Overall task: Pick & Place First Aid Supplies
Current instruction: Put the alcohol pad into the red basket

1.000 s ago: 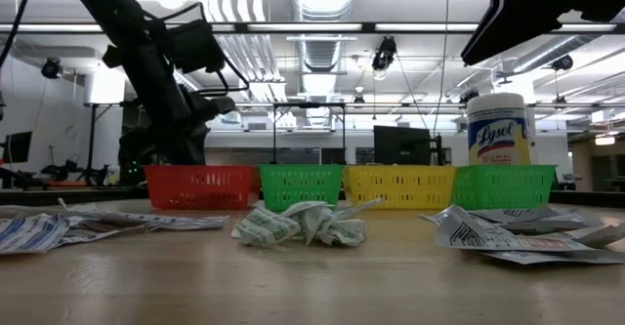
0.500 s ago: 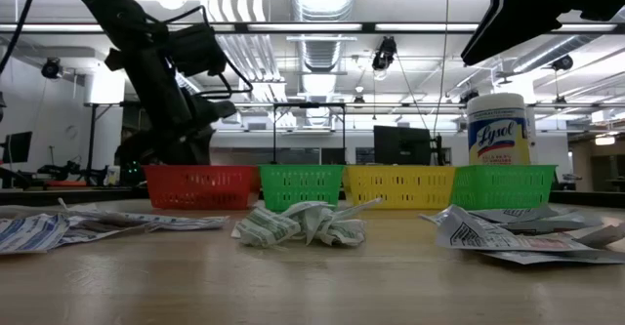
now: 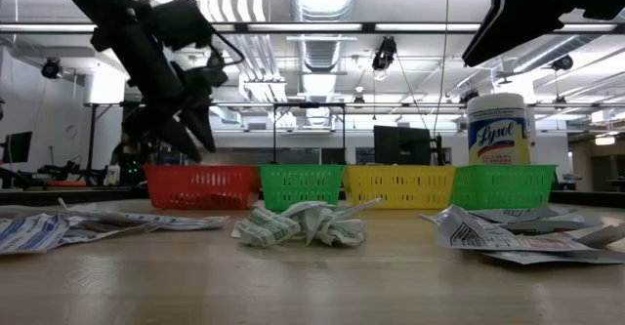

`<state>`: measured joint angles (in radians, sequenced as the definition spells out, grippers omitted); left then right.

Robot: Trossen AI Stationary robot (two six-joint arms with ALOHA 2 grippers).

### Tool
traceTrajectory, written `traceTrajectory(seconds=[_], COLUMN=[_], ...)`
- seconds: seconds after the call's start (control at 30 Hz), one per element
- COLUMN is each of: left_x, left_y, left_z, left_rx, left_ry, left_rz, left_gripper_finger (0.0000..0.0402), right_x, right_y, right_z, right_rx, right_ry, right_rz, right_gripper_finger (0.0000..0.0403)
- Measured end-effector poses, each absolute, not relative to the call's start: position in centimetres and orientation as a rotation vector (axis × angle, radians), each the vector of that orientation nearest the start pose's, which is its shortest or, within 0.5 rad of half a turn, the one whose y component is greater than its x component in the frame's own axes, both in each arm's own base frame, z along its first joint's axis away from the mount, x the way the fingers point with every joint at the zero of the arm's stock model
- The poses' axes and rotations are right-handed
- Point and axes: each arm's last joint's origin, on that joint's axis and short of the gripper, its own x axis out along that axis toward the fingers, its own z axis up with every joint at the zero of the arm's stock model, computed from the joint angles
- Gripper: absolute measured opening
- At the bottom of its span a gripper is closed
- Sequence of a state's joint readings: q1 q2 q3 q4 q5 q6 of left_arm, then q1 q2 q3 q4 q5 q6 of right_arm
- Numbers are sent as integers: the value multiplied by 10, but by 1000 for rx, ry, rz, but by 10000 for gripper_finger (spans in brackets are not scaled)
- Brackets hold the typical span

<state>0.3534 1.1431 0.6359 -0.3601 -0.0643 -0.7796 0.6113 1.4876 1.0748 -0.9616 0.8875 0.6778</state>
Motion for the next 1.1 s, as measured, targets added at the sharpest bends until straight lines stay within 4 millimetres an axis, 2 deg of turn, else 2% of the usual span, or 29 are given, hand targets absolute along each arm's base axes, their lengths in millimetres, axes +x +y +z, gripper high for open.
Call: traceTrajectory(seconds=[0.3, 0.57, 0.9, 1.1], left_x=[179, 170, 177, 184], left_y=[67, 52, 36, 24], left_z=[234, 249, 258, 267], left_rx=[-759, -502, -270, -169], left_ry=[572, 555, 500, 414], left_rz=[637, 497, 399, 299], left_gripper_finger=[147, 147, 147, 147], right_x=[227, 223, 217, 210], right_y=[134, 138, 144, 144], right_z=[237, 232, 228, 227], right_rx=[-285, -229, -48, 90], right_ry=[923, 1097, 1318, 1437], right_rz=[-468, -311, -117, -124], right_gripper_finger=[99, 84, 69, 73])
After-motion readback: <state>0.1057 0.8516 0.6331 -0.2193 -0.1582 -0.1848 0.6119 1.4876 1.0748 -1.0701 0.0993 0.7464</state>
